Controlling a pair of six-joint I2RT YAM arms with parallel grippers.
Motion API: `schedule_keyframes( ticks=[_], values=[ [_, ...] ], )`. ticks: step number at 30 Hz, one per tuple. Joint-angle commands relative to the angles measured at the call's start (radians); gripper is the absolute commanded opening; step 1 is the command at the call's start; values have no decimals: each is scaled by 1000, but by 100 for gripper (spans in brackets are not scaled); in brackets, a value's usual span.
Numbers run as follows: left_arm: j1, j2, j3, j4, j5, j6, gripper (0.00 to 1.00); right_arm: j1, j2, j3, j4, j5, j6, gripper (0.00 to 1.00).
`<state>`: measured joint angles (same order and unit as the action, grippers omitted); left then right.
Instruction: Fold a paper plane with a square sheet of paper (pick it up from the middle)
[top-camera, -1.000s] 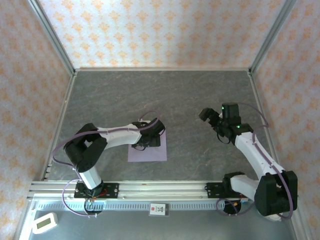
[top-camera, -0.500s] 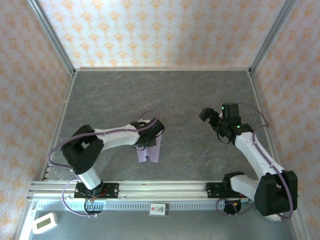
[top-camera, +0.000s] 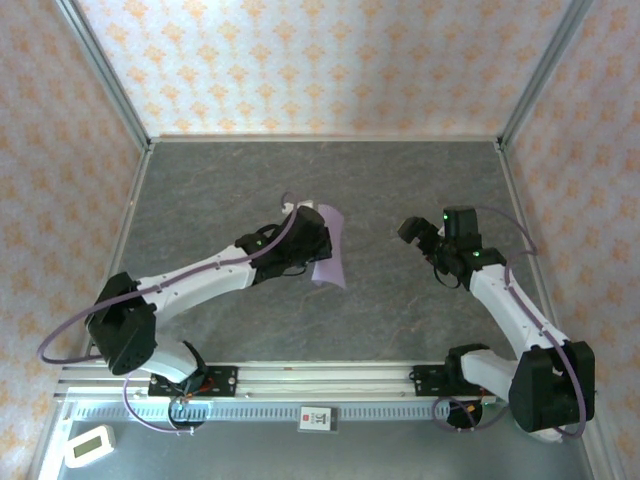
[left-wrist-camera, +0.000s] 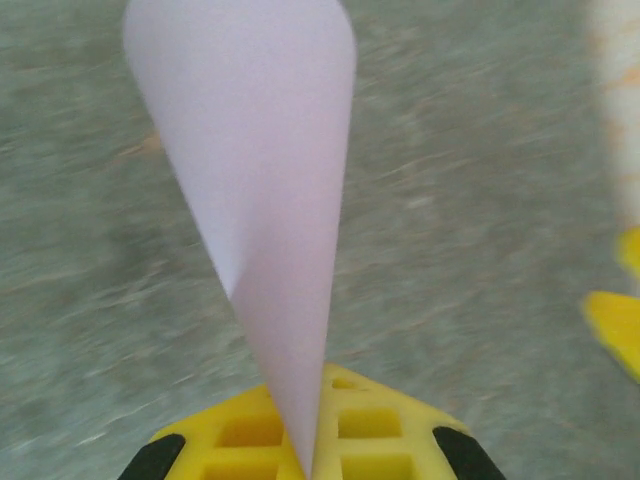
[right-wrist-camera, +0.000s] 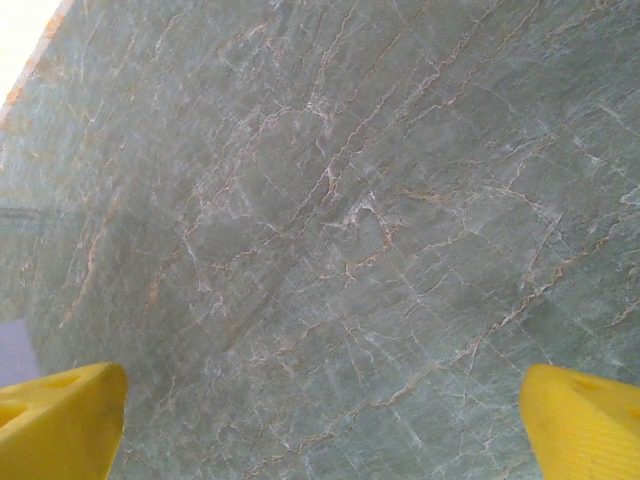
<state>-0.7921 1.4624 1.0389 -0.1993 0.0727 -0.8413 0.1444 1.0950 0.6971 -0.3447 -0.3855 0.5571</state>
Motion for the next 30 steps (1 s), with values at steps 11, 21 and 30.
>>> schedule_keyframes(
  ticks=[11,21,30],
  values=[
    [4,95,-231,543,187,-66,11,6,41,-8,-1,-22,-13,100],
    [66,102,-399,662,197,-82,16,40,111,-14,60,-110,-28,98],
    [118,114,-419,618,191,-35,45,212,215,-16,210,-109,89,96]
  ],
)
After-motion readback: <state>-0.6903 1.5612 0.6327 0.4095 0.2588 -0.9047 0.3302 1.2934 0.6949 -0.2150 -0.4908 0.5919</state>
